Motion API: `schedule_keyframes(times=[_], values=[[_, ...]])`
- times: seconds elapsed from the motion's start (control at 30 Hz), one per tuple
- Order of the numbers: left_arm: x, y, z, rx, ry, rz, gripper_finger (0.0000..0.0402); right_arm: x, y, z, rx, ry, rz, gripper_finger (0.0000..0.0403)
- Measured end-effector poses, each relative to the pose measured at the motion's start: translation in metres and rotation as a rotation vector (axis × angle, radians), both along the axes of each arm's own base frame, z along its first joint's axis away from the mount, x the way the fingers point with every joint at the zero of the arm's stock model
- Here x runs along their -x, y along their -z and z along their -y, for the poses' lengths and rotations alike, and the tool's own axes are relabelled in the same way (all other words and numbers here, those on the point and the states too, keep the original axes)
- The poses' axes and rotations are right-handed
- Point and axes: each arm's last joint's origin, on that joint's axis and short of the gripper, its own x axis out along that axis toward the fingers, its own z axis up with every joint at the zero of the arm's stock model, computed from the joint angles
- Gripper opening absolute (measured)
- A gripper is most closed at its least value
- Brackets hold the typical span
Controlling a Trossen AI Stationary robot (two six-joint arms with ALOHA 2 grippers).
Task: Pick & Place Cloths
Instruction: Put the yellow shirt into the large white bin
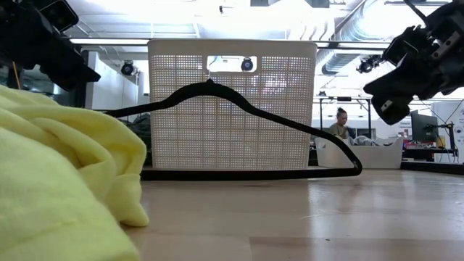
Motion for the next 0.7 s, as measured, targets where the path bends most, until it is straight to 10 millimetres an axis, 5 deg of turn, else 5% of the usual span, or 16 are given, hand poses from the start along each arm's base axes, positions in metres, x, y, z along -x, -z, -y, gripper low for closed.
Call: schedule_keyframes(times=[0.7], values=[[0.0, 0.0, 0.0, 0.027, -0.011, -0.005, 0.02, 0.014, -0.009, 0.0, 0.097, 0.004, 0.111, 0.0003]])
